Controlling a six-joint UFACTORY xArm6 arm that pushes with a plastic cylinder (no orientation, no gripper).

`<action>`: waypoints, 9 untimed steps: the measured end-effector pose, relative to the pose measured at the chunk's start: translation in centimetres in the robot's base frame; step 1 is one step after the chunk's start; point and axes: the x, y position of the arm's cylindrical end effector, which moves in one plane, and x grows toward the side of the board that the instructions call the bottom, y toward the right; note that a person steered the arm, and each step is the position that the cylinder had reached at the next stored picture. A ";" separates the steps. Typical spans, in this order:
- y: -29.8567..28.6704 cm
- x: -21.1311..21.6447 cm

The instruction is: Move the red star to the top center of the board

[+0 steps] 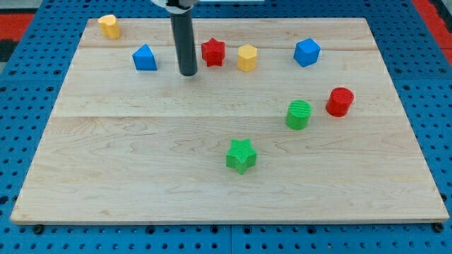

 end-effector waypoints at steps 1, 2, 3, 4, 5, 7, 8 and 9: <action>0.8 -3.8; 0.8 -7.9; -0.4 -7.5; -2.6 -5.1; -3.0 -2.2; 1.2 -4.6; 3.6 -7.9; 3.6 -8.4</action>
